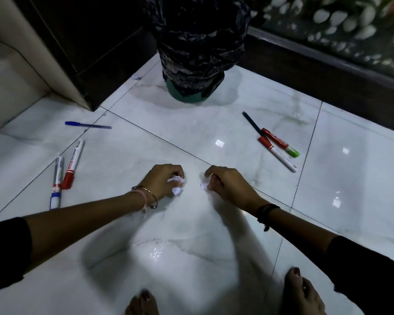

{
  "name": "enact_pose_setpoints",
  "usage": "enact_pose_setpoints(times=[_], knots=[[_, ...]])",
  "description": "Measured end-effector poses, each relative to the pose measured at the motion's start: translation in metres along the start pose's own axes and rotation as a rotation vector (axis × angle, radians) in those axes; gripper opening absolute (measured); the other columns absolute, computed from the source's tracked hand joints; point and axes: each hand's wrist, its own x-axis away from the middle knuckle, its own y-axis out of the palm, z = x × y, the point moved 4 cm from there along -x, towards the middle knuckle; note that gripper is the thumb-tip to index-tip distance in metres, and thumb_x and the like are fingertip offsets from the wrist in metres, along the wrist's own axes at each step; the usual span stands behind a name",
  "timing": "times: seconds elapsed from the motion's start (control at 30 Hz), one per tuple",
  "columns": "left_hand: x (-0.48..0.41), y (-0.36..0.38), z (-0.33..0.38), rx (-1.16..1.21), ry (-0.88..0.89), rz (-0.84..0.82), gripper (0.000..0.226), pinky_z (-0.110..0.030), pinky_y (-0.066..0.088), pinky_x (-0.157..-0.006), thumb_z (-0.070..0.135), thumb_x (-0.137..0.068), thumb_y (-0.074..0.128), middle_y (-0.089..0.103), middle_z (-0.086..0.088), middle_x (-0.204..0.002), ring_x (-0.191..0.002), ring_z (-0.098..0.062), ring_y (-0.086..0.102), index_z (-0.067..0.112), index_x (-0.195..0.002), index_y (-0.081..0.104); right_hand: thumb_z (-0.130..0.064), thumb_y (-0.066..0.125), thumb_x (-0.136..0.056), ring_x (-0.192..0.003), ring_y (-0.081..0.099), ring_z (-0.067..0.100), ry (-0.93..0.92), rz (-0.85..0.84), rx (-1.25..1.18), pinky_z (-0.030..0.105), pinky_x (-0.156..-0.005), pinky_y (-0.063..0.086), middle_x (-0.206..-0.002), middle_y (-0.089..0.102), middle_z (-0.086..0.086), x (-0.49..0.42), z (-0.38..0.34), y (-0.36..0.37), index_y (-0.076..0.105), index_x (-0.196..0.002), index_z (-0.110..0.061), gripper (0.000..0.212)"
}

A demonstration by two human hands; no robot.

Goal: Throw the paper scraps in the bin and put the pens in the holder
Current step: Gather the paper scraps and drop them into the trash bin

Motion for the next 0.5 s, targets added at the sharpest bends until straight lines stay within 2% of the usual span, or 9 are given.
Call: enact_pose_setpoints(times=[0.13,0.23,0.33,0.43,0.5], knots=[[0.005,-0.01,-0.008,0.032,-0.033,0.044,0.017,-0.012,0.039,-0.056,0.009,-0.073,0.065,0.058,0.006,-0.062,-0.055,0.004,0.054,0.024,-0.067,0.059,-0.016,0.062,-0.085,-0.068,0.046,0.004,-0.065,-0.051,0.038,0.025,-0.065,0.036,-0.067,0.048,-0.015,-0.006,0.002,0.013,0.06,-0.083,-0.015,0.003],[0.007,-0.017,-0.013,0.078,-0.083,0.078,0.024,-0.015,0.043,-0.055,0.006,-0.074,0.065,0.059,0.009,-0.059,-0.05,0.006,0.052,0.026,-0.064,0.058,-0.02,0.059,-0.088,-0.071,0.044,0.012,-0.094,-0.086,0.106,0.028,-0.065,0.035,-0.076,0.049,-0.005,-0.007,0.003,0.016,0.058,-0.081,-0.012,0.011],[0.008,-0.028,-0.01,0.122,-0.115,0.118,0.026,-0.009,0.042,-0.052,0.005,-0.075,0.065,0.06,0.015,-0.051,-0.046,0.005,0.053,0.027,-0.062,0.058,-0.021,0.06,-0.086,-0.069,0.046,0.011,-0.12,-0.109,0.083,0.027,-0.064,0.037,-0.075,0.05,-0.003,-0.014,-0.003,0.008,0.058,-0.079,-0.011,0.013],[0.002,-0.051,0.013,0.212,-0.094,0.174,0.021,-0.011,0.046,-0.057,0.005,-0.074,0.064,0.06,0.011,-0.053,-0.046,0.003,0.052,0.023,-0.065,0.061,-0.012,0.064,-0.085,-0.066,0.051,0.003,-0.151,0.015,-0.033,0.017,-0.062,0.039,-0.072,0.054,-0.004,-0.037,-0.027,-0.025,0.06,-0.079,-0.015,0.007],[-0.01,-0.08,0.038,0.332,-0.048,0.229,0.015,-0.013,0.053,-0.058,0.003,-0.076,0.066,0.061,-0.001,-0.065,-0.054,-0.003,0.056,0.017,-0.071,0.063,-0.01,0.065,-0.085,-0.069,0.055,0.005,-0.176,0.163,-0.119,0.017,-0.061,0.045,-0.077,0.06,0.0,-0.059,-0.055,-0.06,0.062,-0.083,-0.013,0.005]])
